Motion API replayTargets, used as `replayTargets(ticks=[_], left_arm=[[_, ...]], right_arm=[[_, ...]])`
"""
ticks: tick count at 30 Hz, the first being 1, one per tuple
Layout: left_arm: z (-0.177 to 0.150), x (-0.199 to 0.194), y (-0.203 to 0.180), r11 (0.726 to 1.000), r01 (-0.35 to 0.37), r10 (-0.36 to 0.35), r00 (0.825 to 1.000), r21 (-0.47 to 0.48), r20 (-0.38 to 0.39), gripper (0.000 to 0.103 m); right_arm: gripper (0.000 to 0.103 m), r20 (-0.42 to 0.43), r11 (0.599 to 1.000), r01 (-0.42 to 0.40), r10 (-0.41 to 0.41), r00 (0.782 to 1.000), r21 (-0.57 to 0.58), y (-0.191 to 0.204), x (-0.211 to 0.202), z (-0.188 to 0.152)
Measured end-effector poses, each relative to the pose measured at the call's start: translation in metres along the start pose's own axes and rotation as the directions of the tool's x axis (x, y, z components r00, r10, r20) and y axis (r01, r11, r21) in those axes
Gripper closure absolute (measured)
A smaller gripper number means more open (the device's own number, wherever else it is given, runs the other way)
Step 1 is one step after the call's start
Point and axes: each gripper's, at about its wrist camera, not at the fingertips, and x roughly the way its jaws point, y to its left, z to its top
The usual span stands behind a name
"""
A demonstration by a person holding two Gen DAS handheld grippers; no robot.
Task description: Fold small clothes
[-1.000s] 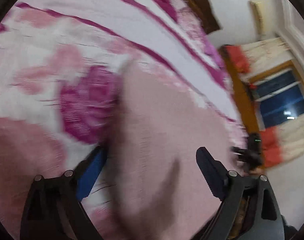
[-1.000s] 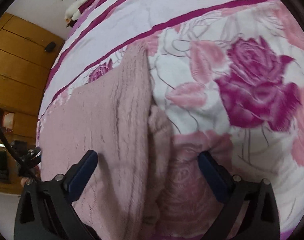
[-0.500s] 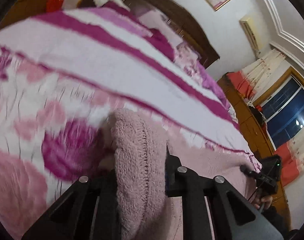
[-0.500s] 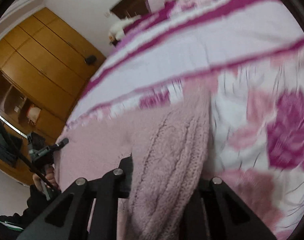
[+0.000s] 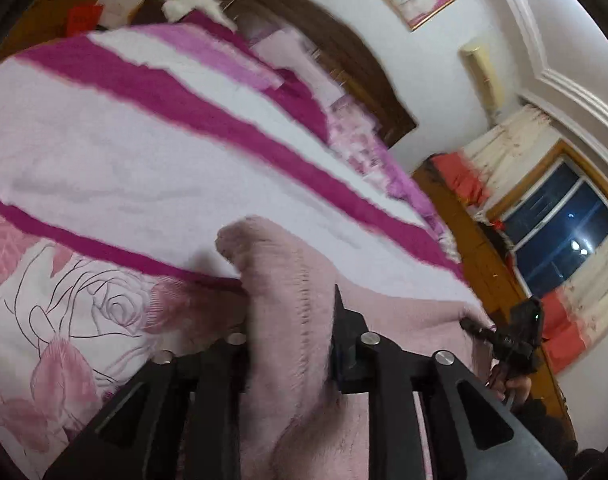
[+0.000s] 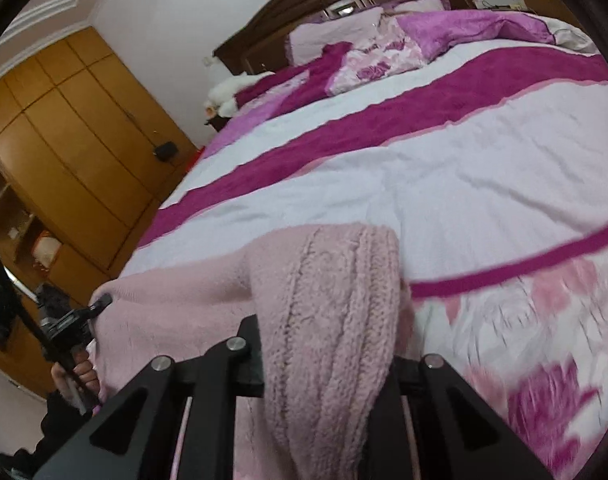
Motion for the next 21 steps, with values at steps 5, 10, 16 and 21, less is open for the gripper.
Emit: replayTargets(ticks=[5, 10, 16, 21], left_arm=[[-0.018, -0.020, 0.039, 0.982, -0.063, 0.061, 0.998, -0.179, -0.017, 0.085], [-0.081, -0.076, 0.062, 0.918, 0.026, 0.007, 0.997, -0.395, 0.082, 0.056], [-0.111, -0.062, 0.033, 0.945, 0.038, -0.016, 0.997, -0.325, 0.070, 0.041], [-0.118, -0.037, 0.018, 0.974, -0.049, 0.049, 0.999, -0.222, -0.007, 0.103]], right_arm=[[0.045, -0.151, 0.970, 0.231, -0.217, 0.964, 0.081, -0.031, 0.041, -0.003], [0.013, 0.028, 0.943, 0.164, -0.179, 0.983, 0.288, -0.054, -0.018, -0.041], [0.006, 0.176, 0.844, 0.047, -0.166, 0.970, 0.535, -0.063, -0.075, -0.122], [0.008, 0.064, 0.895, 0.002, -0.033, 0.997, 0.447, -0.027, -0.027, -0.128]])
